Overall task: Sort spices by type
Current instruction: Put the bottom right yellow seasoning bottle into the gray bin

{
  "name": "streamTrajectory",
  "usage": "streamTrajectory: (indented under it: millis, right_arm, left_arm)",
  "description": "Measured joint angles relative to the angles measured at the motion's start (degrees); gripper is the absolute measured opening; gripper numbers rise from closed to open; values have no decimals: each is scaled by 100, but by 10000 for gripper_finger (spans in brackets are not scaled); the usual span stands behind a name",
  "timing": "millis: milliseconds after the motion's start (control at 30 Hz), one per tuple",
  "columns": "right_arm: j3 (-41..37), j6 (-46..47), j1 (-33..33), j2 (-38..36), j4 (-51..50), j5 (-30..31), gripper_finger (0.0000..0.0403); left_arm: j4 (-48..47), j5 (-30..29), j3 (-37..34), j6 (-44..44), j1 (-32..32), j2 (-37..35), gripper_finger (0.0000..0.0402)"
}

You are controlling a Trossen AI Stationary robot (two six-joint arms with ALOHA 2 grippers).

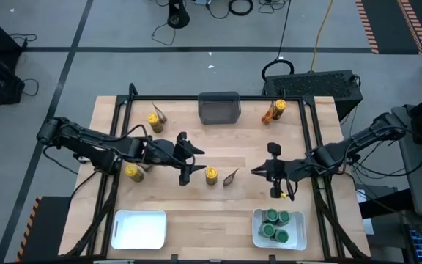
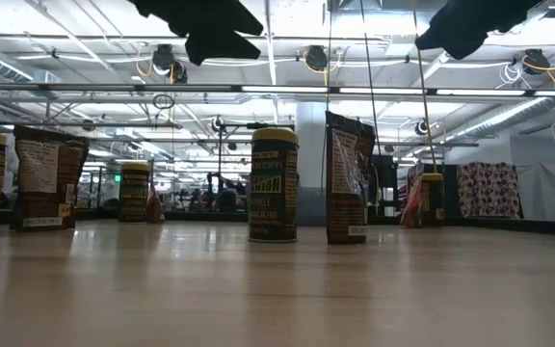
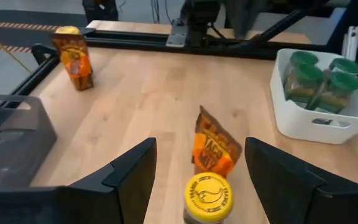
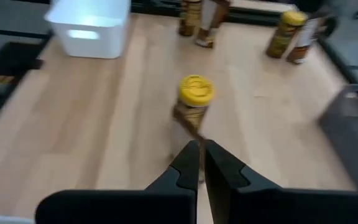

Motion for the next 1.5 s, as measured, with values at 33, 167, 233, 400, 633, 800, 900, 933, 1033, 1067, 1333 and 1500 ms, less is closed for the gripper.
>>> streamTrajectory:
  millis: [33, 167, 233, 400, 633, 800, 900, 933, 1033, 1067, 1333, 1500]
  right_arm:
    - [0, -20, 2, 0, -30, 178, 6]
    - [0, -69, 2, 0, -262, 778, 6]
    - [0, -139, 0, 0, -337, 969, 6]
    - [0, -222, 0, 0, -321, 1091, 6]
    - [0, -98, 1, 0, -327, 1091, 6]
    - [0, -55, 0, 0, -327, 1082, 6]
    - [0, -42, 0, 2, -319, 1078, 6]
    - [0, -41, 2, 2, -308, 1078, 6]
    - [0, -42, 2, 2, -318, 1076, 6]
    - [0, -53, 0, 2, -325, 1076, 6]
    - [0, -172, -29, 4, -346, 1072, 6]
    - [0, -161, -29, 4, -450, 1067, 6]
  left_arm:
    - [-1, 27, 20, -2, 9, 0, 248]
    - [12, 108, 111, -284, 12, 0, 248]
    - [18, 106, 131, -441, -20, 16, 248]
    - [-8, -6, 134, -451, -252, 58, 248]
    - [-568, 172, 278, -451, -24, 127, 248]
    - [-624, 216, 413, 155, 35, 526, 248]
    - [-546, 223, 448, 519, 29, 689, 248]
    - [-524, 268, 448, 572, 29, 791, 248]
    - [-494, 419, 429, 690, 35, 1108, 248]
    - [-324, 458, 430, 772, 35, 1203, 248]
    - [376, 707, 433, 877, 229, 1875, 248]
    - [649, 806, 434, 335, 383, 1952, 248]
